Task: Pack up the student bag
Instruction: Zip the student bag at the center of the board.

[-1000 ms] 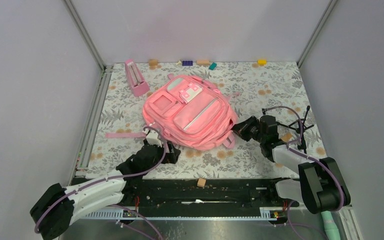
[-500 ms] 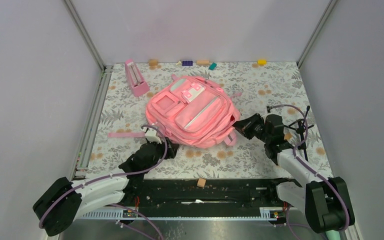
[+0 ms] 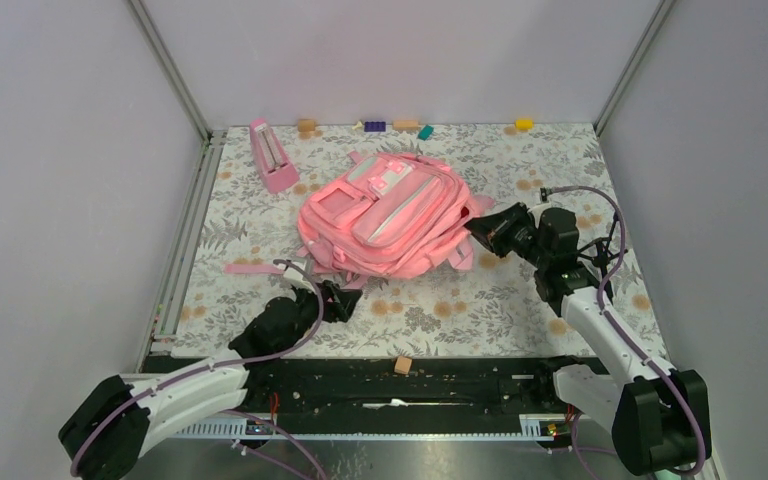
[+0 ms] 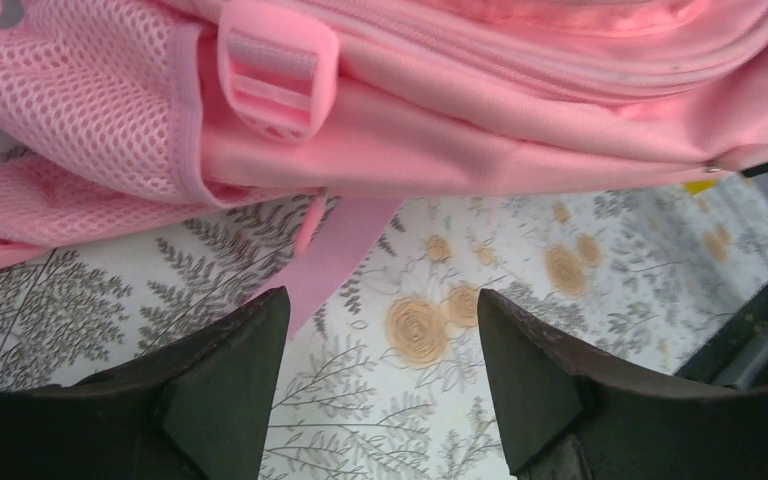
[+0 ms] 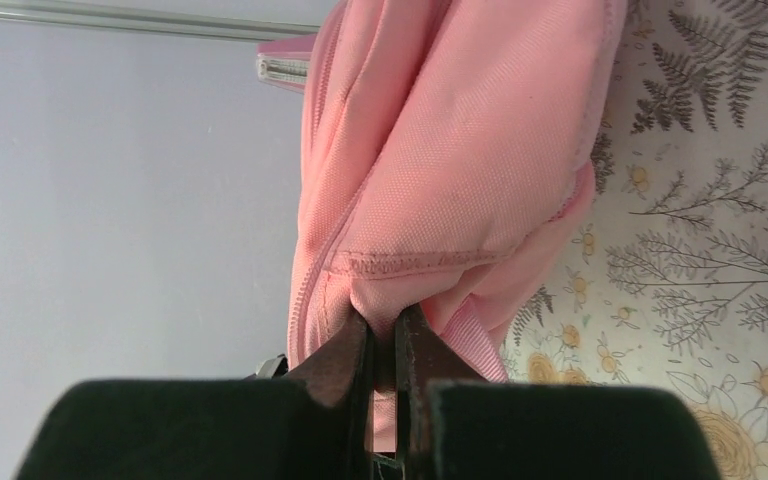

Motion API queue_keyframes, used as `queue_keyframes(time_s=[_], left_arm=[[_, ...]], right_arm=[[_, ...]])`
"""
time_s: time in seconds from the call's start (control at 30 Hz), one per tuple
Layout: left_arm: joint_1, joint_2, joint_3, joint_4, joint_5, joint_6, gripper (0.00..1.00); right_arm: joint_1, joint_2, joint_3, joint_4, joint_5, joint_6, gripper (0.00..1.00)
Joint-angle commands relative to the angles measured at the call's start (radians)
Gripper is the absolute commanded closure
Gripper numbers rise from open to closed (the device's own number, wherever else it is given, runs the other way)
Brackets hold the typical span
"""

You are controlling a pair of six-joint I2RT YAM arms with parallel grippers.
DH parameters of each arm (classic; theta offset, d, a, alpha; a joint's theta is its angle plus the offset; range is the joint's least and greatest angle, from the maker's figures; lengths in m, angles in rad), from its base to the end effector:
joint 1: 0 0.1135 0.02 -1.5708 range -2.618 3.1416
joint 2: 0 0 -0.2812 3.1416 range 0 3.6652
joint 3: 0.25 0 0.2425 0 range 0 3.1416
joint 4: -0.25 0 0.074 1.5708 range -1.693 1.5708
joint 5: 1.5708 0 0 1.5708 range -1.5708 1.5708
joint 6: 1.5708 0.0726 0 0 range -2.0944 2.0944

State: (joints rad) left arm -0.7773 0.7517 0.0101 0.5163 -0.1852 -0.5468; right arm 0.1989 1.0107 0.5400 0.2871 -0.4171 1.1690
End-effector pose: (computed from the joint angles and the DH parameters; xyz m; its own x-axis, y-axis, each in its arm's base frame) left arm 0.1306 -0.1097 0.1586 -0.4279 -0.2959 -0.8540 0.3968 0.7875 -0.4717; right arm 0.2346 0.0773 0.2730 -0.5956 0.7383 -0.3164 -0.0586 0.3529 0.9338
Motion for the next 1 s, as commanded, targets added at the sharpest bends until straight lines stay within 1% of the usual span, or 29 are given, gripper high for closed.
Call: queue_keyframes(time_s=[0.0,0.1,0.23,0.4,0.5,0.57,0.67,0.8,0.97], left_arm=[[0.004,-0.068,-0.036,0.073,0.035,0.023,0.29],[0.007,-0.053,-0.023,0.068,0.02,0.033,0.29],[0.03,0.051,0.029,0.092,0.049,0.03,0.33],[0.091,0.189,0.043,0.216,0.147,0.0,0.34],[0.104,0.267,0.056,0.3,0.206,-0.002,0.35],[0.11,0.318,0.083,0.323,0.235,0.005,0.38],[0.122,0.379,0.09,0.379,0.224,0.003,0.47],[0.14,0.406,0.09,0.41,0.165,-0.008,0.48],[0.167,0.439,0.112,0.407,0.18,0.005,0.47]], right_arm=[[-0.018,-0.06,0.14,0.211,-0.025,0.05,1.0],[-0.018,-0.07,0.147,0.207,-0.026,0.055,1.0],[-0.018,-0.088,0.149,0.207,-0.025,0.073,1.0],[-0.018,-0.098,0.172,0.206,-0.038,0.087,1.0],[-0.018,-0.097,0.182,0.204,-0.049,0.09,1.0],[-0.018,-0.099,0.181,0.204,-0.049,0.094,1.0],[-0.018,-0.102,0.179,0.204,-0.048,0.096,1.0],[-0.018,-0.1,0.181,0.204,-0.056,0.097,1.0],[-0.018,-0.093,0.186,0.21,-0.063,0.099,1.0]])
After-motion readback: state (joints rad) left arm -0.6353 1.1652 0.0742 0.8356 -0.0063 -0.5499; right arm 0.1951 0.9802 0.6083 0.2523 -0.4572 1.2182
